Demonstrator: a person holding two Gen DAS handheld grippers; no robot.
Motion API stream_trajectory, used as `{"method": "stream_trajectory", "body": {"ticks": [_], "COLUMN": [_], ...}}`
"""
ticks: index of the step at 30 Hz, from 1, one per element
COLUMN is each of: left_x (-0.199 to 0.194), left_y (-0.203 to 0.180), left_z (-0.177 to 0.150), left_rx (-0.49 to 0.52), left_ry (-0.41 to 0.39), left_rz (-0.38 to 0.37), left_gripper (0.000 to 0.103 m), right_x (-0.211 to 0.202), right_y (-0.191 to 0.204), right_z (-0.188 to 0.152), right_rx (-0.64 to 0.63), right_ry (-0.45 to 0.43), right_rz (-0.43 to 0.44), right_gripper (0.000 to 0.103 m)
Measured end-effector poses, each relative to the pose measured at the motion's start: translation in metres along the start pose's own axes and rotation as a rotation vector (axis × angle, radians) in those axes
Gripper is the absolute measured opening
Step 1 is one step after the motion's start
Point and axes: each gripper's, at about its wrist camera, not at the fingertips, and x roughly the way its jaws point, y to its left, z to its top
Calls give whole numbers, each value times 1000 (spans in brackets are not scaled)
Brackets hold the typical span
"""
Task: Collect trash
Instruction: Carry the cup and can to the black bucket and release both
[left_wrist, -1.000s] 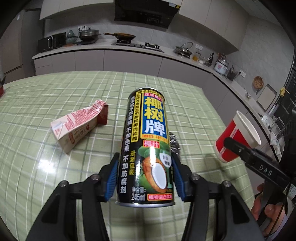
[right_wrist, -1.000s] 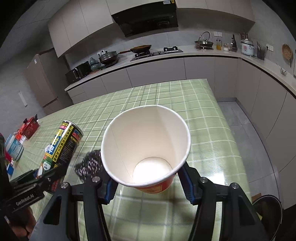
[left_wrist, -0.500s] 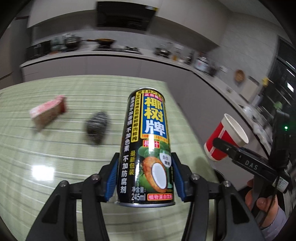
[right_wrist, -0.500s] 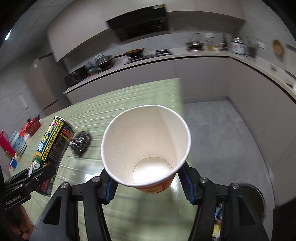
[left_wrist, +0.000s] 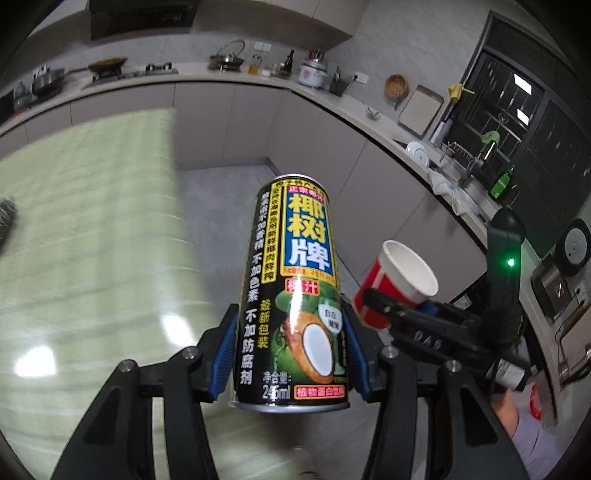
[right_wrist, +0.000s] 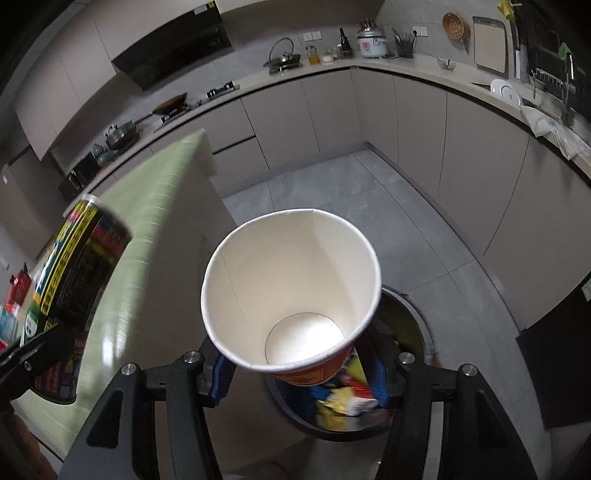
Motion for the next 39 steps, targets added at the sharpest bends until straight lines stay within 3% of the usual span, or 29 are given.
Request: {"method": "stream_trajectory", "body": {"ticks": [6, 11, 16, 19, 20, 29, 32, 39], "left_x": [57, 111, 155, 177, 180, 127, 107, 58], "left_y": [-39, -31, -20, -17, -19, -25, -31, -50], "left_z": [-28, -56, -73, -78, -76, -54, -45, -15], "left_rx": [-66, -128, -172, -210, -220, -256, -254, -224], "left_ry": [76, 168, 238, 286, 286, 218, 200, 172], "left_rz": [45, 131, 205, 246, 255, 283, 260, 118], "left_gripper": [53, 53, 54, 70, 71, 73, 73, 73], "right_x": [16, 53, 97, 113, 119, 106, 83, 20], "right_y": [-59, -91, -97, -100, -99, -102, -102, -89], "right_z": [-5, -18, -29, -35, -35, -16, -4, 30], "right_rx": [-62, -102, -158, -186, -201, -168, -109, -45], "right_ry": [58, 128, 205, 227, 241, 215, 166, 32], "right_rz": [38, 78, 128, 131, 119, 113, 122, 85], "right_gripper": [61, 61, 63, 68, 71, 73, 73, 73]}}
